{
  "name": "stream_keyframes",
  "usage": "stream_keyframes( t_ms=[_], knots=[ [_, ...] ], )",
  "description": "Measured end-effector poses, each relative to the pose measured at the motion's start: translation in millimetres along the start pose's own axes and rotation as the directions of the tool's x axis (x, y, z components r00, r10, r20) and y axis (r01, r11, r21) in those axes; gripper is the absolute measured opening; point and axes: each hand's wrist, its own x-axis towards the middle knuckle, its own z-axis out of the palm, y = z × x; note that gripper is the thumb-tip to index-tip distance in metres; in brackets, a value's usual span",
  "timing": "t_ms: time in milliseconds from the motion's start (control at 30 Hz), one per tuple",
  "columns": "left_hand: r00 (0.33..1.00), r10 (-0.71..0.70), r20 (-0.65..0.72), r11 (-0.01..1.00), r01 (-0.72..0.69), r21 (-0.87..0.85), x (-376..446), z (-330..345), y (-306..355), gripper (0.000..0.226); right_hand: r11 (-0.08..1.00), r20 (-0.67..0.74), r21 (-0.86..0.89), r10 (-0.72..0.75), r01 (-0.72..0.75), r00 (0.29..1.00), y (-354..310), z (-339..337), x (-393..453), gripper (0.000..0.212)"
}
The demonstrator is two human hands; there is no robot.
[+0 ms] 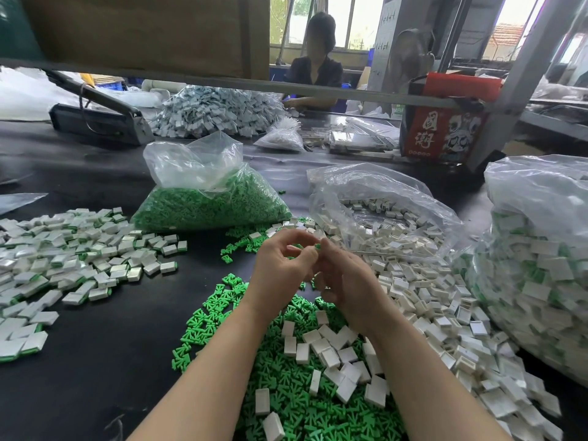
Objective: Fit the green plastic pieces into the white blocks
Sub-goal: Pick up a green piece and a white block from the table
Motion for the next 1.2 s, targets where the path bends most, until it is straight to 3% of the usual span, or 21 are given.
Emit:
stream_keyframes(
  t_ms=[133,233,300,467,800,1000,1100,1200],
  knots=[
    [0.995,-0.094,-0.02,0.987,0.09,-0.132,0.5,8.1,2.6,0.016,1.0,0.053,0.0,-0.011,0.011,0.999,1.0,0.7,1.3,0.052],
    [0.988,-0.15,-0.049,0.97,0.137,-0.203,1.9,11.4,0.2,0.018,0.998,0.068,-0.011,-0.056,0.057,0.996,2.5,2.0,1.2,0.038],
    [0.981,-0.184,-0.068,0.959,0.163,-0.233,2.0,14.3,0.5,0.007,0.998,0.05,-0.012,-0.065,0.065,0.997,3.6,3.5,0.8,0.034],
    [0.97,-0.225,-0.089,0.946,0.196,-0.257,0.3,20.2,-0.1,0.016,0.999,-0.038,-0.01,-0.047,0.047,0.998,6.9,2.7,0.7,0.027],
    [0.969,-0.245,-0.045,0.933,0.223,-0.283,-0.1,21.6,-5.6,0.02,1.0,-0.128,0.029,-0.001,0.004,0.992,7.2,7.7,-0.7,0.041],
    [0.967,-0.251,-0.029,0.936,0.235,-0.261,-0.7,19.5,-5.2,0.014,1.0,-0.143,0.007,-0.002,0.003,0.99,4.5,8.0,-2.5,0.037],
    [0.973,-0.229,-0.04,0.953,0.216,-0.214,0.1,15.7,-4.3,0.018,1.0,-0.102,-0.012,0.001,-0.002,0.995,1.2,9.2,-1.9,0.057],
    [0.974,-0.227,-0.004,0.95,0.221,-0.22,1.1,9.5,-1.8,0.019,1.0,-0.019,0.012,0.024,-0.023,1.0,-4.2,7.8,-1.0,0.057]
  ],
)
